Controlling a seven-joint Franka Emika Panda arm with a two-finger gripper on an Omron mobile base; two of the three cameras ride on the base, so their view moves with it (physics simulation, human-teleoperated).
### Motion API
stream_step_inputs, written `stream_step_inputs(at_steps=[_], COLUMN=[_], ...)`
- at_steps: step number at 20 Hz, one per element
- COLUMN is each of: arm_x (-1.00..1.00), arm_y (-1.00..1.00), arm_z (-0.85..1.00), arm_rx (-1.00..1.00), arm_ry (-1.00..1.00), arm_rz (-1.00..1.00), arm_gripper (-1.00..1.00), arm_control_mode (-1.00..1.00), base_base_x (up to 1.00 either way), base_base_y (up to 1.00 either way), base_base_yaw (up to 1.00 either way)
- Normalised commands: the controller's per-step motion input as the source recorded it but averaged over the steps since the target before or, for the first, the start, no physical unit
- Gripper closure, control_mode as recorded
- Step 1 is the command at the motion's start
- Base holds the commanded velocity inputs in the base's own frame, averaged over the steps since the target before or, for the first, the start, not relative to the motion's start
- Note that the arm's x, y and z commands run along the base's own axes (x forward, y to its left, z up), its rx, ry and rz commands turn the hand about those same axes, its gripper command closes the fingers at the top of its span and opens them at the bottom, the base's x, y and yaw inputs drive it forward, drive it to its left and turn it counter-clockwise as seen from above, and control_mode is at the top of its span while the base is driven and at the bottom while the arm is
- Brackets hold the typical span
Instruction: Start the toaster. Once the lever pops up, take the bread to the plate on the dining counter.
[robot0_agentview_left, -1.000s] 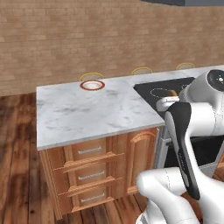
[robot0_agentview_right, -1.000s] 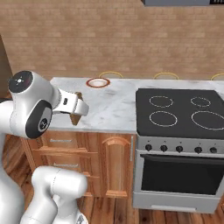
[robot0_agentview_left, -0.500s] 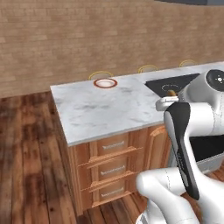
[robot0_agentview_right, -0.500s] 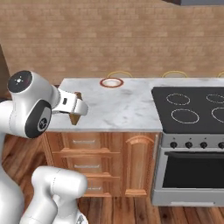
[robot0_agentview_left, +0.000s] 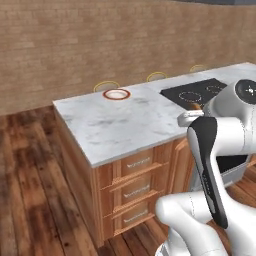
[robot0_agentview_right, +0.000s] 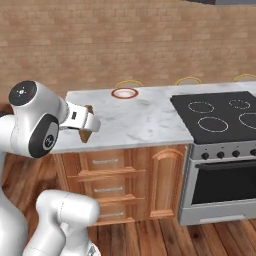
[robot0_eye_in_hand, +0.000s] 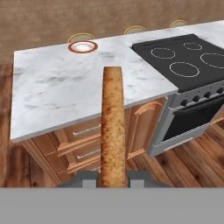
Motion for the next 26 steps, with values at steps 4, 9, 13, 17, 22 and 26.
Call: stream_step_inputs(at_steps=[4, 9, 13, 17, 22, 26], arm_x=[0.00, 0.00, 0.00, 0.00, 0.00, 0.00], arm_y=[0.00, 0.00, 0.00, 0.00, 0.00, 0.00], arm_z=[0.00, 0.00, 0.00, 0.00, 0.00, 0.00], arm_rx=[0.00, 0.00, 0.00, 0.00, 0.00, 0.00], arm_ry=[0.00, 0.00, 0.00, 0.00, 0.00, 0.00], arm_rz=[0.00, 0.00, 0.00, 0.00, 0.00, 0.00], arm_gripper=[1.00, 1.00, 1.00, 1.00, 1.00, 1.00], arm_control_mode=[1.00, 1.00, 1.00, 1.00, 1.00, 1.00], base_base_x=[0.21, 0.37, 0.43, 0.36, 0.03, -0.08], base_base_y=[0.69, 0.75, 0.76, 0.79, 0.72, 0.70], base_base_yaw=[-0.29, -0.28, -0.27, -0.28, -0.34, -0.40])
